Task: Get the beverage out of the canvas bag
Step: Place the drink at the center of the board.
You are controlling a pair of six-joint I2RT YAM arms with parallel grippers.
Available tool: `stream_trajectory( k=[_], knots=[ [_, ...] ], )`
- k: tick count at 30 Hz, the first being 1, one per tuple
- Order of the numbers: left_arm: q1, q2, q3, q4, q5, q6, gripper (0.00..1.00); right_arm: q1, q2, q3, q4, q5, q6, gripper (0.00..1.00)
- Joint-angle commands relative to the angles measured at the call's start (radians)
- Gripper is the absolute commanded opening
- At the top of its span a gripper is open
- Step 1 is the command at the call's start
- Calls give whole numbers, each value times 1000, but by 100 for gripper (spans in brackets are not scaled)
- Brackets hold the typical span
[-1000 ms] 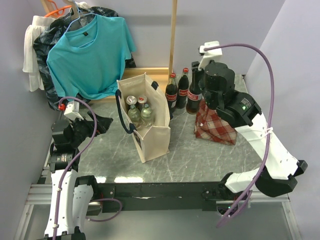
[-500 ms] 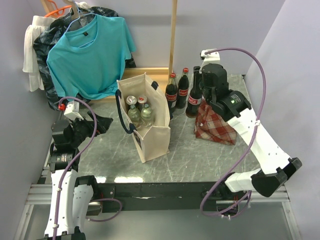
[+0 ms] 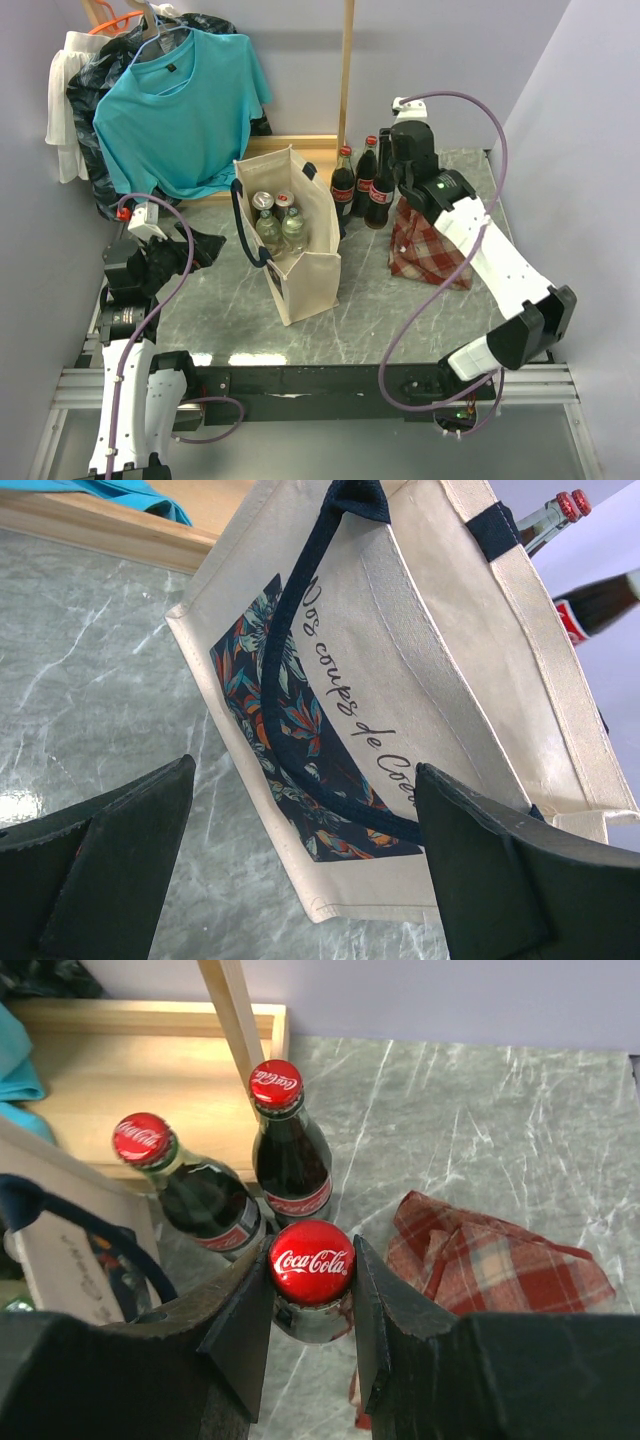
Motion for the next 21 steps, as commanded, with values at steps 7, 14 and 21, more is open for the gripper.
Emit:
stream_trajectory(
  k=[7, 14, 21],
  knots=[
    [5, -4, -1, 7, 3, 2, 96, -59, 42, 51, 241, -2, 13, 0],
    [5, -6, 1, 7, 5, 0, 96, -88, 62, 28, 273, 7, 22, 0],
    [5, -7, 1, 6, 2, 2, 96, -122, 92, 22, 304, 24, 28, 0]
  ],
)
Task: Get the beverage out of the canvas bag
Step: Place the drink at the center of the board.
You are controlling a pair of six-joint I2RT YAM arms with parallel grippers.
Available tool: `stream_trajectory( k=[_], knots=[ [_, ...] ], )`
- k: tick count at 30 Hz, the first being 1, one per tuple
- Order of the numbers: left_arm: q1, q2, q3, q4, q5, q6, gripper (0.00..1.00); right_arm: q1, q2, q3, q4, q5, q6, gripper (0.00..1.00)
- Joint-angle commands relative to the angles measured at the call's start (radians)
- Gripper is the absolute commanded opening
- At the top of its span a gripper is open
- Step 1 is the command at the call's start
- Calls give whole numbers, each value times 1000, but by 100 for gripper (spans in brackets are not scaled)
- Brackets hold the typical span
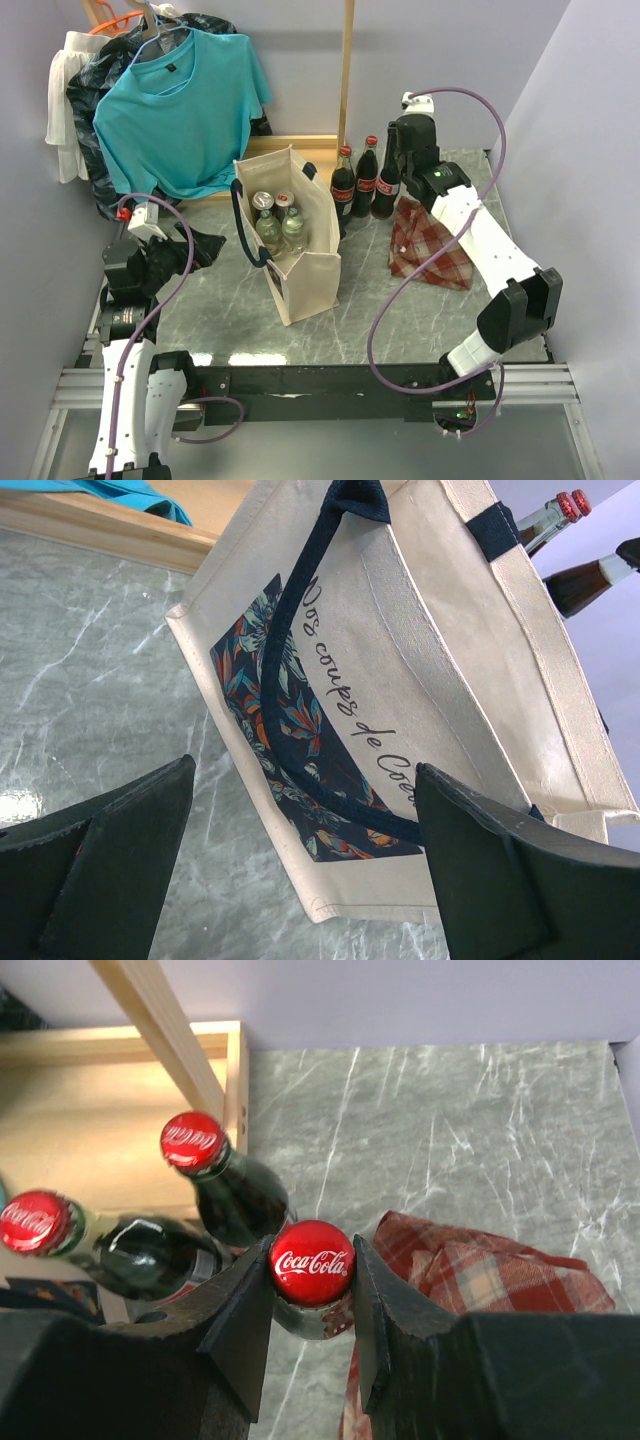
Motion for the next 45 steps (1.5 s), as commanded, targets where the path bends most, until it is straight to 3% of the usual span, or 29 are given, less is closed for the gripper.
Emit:
stream_trajectory(
  k=[1, 45],
  knots=[
    [5, -6, 1, 4, 4, 2, 96, -28, -3, 25, 222, 48, 23, 0],
    [5, -4, 1, 3, -7, 0, 96, -80, 193, 72, 368, 79, -17, 0]
  ],
)
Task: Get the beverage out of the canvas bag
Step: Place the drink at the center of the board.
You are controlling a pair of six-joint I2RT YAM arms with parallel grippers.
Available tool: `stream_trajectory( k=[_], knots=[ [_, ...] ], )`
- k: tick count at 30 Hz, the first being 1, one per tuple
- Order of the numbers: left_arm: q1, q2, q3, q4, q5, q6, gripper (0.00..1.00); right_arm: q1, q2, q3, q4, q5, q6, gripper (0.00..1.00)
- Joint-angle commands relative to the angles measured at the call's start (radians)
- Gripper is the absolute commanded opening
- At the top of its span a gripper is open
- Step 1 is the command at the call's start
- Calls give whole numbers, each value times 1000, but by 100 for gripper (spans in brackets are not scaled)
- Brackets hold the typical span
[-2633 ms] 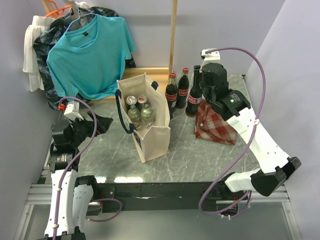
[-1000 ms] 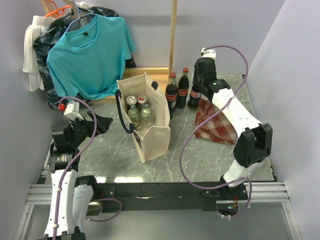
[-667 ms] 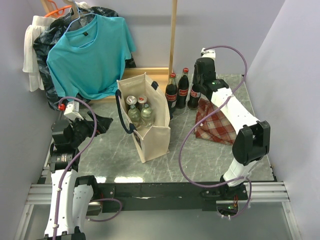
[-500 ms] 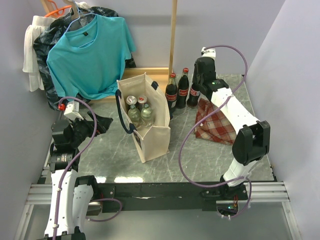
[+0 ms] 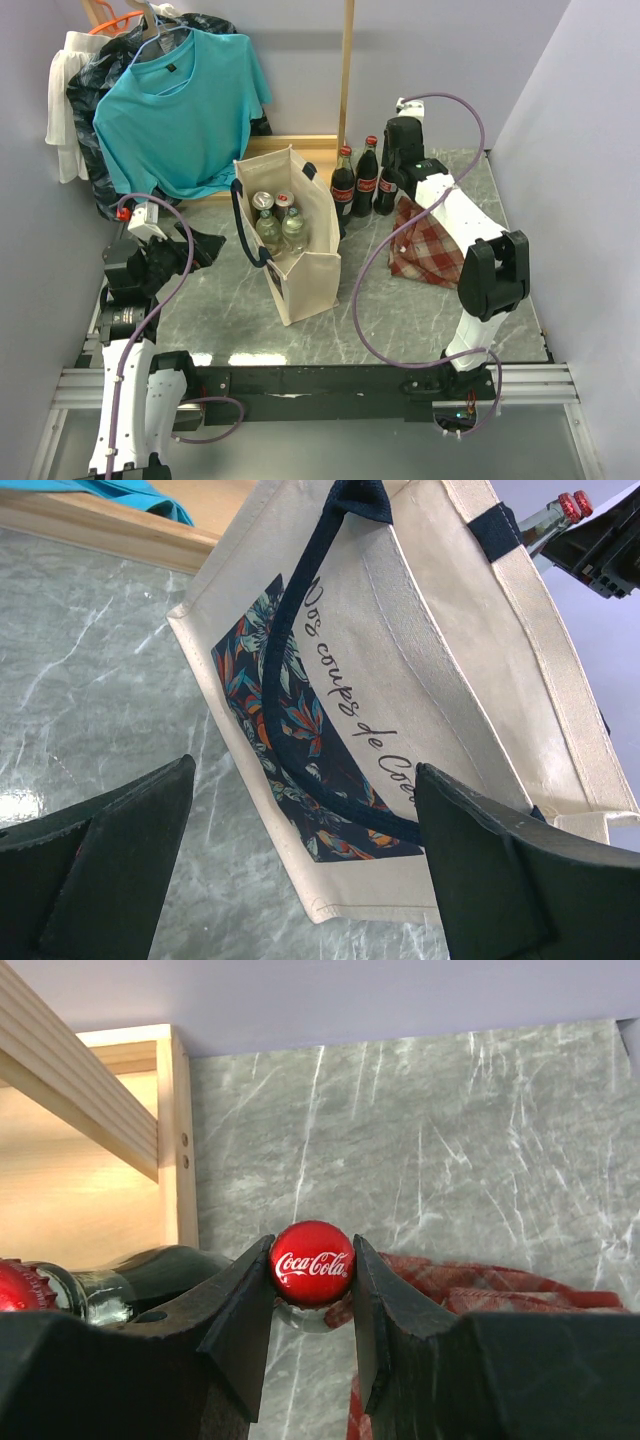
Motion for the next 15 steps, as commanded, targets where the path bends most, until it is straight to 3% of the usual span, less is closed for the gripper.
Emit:
stream_trajectory(
  k=[1, 15],
  knots=[
    [6, -4, 1, 3, -4, -1, 96, -6, -31, 68, 182, 54, -15, 0],
    [5, -3, 1, 5, 4, -1, 96, 0, -11, 77, 124, 28, 7, 0]
  ],
)
